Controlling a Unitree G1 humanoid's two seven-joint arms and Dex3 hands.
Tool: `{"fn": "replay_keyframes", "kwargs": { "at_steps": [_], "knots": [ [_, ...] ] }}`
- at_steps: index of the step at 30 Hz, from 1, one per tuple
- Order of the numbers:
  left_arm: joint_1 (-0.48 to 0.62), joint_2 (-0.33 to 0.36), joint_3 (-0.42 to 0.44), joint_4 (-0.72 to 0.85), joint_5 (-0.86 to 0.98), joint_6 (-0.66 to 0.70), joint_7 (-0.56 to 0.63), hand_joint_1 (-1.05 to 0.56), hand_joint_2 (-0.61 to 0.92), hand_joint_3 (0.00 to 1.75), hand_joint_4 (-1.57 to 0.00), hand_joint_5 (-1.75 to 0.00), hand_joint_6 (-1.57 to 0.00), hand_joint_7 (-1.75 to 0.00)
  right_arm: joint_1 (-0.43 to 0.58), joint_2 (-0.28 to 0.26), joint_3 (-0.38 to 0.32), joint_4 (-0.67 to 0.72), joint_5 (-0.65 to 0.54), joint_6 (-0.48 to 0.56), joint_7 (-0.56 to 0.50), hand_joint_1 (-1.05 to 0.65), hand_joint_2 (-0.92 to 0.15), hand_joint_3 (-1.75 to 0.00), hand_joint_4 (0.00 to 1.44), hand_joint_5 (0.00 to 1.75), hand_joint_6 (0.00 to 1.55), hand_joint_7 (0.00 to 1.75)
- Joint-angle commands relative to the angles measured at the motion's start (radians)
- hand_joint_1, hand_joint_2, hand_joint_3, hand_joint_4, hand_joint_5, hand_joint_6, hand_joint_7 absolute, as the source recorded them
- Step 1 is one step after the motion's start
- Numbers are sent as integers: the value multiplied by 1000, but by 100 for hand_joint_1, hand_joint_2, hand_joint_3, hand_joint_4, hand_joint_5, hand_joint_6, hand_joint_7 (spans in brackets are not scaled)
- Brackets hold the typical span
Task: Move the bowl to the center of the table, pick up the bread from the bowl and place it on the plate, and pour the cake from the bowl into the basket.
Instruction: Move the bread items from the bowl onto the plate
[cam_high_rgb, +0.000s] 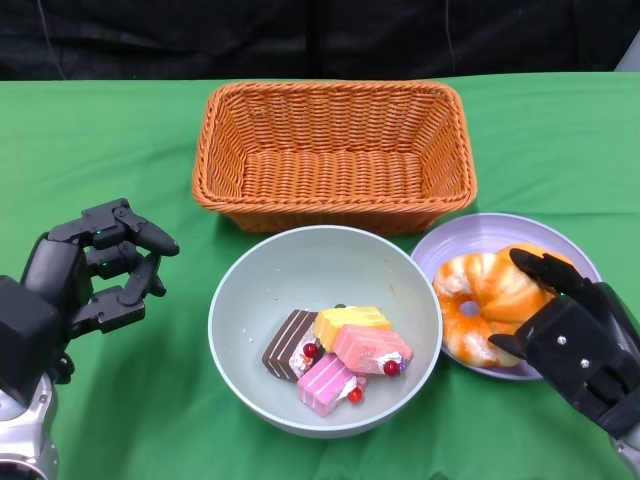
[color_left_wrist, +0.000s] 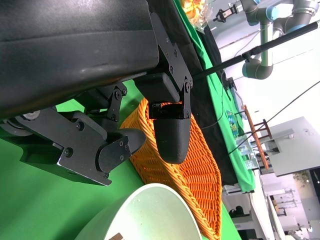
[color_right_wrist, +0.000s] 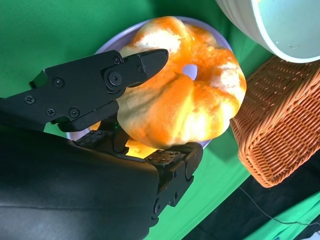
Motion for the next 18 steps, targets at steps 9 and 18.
{"fn": "replay_keyframes", "kwargs": {
  "at_steps": [9, 18],
  "knots": [
    [-4, 27, 2, -1, 5, 5, 2, 4, 68, 92, -76, -157, -79, -120, 47, -11, -15, -63, -4, 14, -11, -35, -92, -7, 52, 18, 11, 0],
    [-5, 26, 3, -1, 2, 9, -6, 3, 69, 91, -77, -158, -79, -121, 67, -22, -23, -106, 11, 16, 10, -47, -92, -12, 67, 17, 9, 2]
  ]
}}
